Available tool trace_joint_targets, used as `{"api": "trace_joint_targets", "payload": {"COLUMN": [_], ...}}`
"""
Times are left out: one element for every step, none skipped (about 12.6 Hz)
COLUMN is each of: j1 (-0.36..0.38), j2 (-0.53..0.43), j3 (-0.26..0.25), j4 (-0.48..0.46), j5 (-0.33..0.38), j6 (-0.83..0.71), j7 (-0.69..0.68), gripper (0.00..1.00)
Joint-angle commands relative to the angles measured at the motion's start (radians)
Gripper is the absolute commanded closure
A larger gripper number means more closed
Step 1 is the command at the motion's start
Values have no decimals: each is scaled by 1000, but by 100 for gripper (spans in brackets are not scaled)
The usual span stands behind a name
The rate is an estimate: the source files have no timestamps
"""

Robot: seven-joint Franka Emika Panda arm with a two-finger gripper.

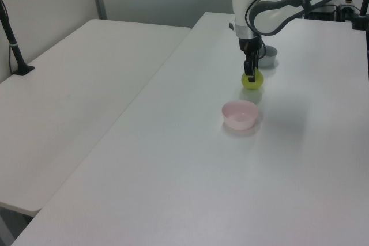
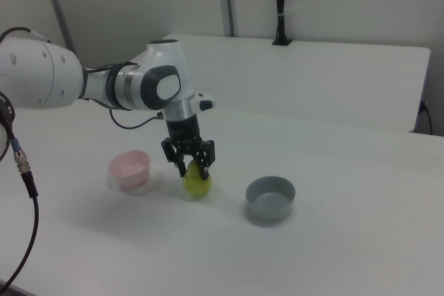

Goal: Pick up a pear from the bowl
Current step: 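Lower the pear onto the table between the bowls and open the gripper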

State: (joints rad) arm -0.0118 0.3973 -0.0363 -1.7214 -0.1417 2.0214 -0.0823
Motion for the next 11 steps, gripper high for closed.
{"api": "trace_joint_targets", "payload": {"j1": [6, 6, 6, 6, 6, 6, 6, 6, 6, 6, 6], "j2": [-14, -14, -14, -14, -14, -14, -12, -14, -18, -34, -58], "j3": [-5, -5, -5, -5, -5, -5, -5, -5, -5, -5, -5], "j4": [-24, -24, -24, -24, -24, -24, -24, -23, -21, -20, -18], "j5": [-15, -15, -15, -15, -15, -15, -15, -15, -15, -15, -15], "j6": [33, 33, 33, 33, 33, 33, 33, 31, 27, 16, 1], "j7": [-13, -13, -13, -13, -13, -11, -11, -11, -10, -7, -7], "gripper": [73, 56, 41, 25, 22, 15, 14, 13, 8, 1, 0]}}
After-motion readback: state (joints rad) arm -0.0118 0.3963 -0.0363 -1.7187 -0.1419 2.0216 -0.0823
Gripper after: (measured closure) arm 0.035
